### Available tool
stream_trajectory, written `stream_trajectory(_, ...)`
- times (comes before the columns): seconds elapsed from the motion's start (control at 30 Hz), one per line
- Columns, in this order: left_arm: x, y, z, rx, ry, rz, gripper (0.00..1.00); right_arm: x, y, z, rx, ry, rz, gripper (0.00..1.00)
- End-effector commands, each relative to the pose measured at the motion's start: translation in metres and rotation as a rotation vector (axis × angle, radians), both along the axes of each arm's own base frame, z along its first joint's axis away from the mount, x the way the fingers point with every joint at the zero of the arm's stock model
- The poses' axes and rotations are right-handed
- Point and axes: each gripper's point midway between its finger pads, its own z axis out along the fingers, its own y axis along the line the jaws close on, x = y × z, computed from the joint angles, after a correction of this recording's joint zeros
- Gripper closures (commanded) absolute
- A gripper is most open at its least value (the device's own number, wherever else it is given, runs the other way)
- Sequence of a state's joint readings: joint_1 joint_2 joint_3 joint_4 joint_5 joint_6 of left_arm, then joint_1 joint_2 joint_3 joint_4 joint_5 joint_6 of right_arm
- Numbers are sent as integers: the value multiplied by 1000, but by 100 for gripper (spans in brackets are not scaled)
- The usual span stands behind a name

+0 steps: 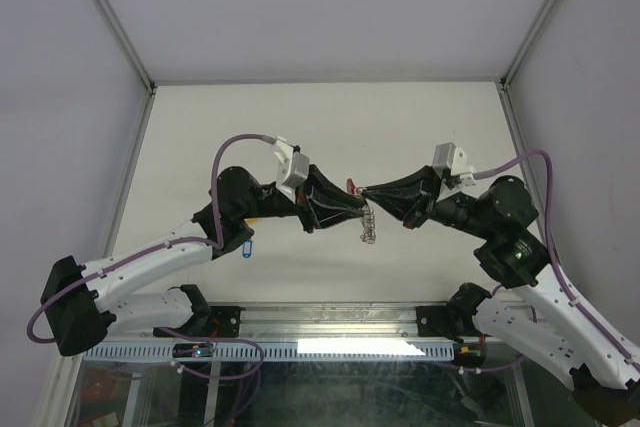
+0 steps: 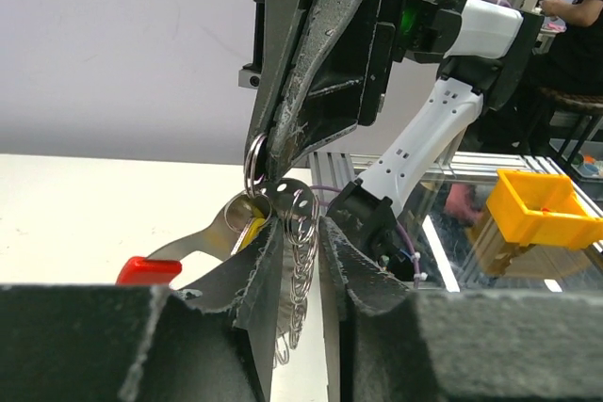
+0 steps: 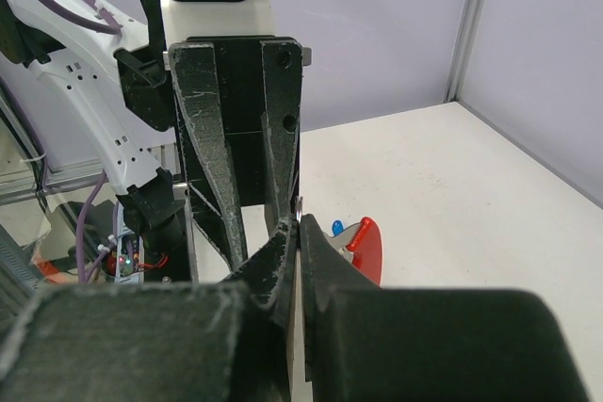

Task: Put the keys on the keyring

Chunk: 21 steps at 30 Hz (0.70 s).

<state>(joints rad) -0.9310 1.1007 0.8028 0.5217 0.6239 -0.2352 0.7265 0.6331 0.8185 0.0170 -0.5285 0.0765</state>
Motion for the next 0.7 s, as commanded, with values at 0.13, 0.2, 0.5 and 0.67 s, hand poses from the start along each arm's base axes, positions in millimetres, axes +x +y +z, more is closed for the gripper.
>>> stream_trajectory(0.13, 2, -3, 22, -44, -29, 14, 87, 0, -5, 21, 58, -54, -28, 100)
stream_trajectory(0.2, 2, -3, 22, -45, -28, 15, 90, 1, -6, 21, 58, -54, -32, 100)
stream_trajectory(0.5, 1, -1, 25, -58, -17, 20, 100, 6, -8, 14, 28, -56, -64, 100)
stream_trajectory(0.67, 3, -2, 23, -47, 1, 28, 100, 11, -13, 11, 14, -57, -106, 100)
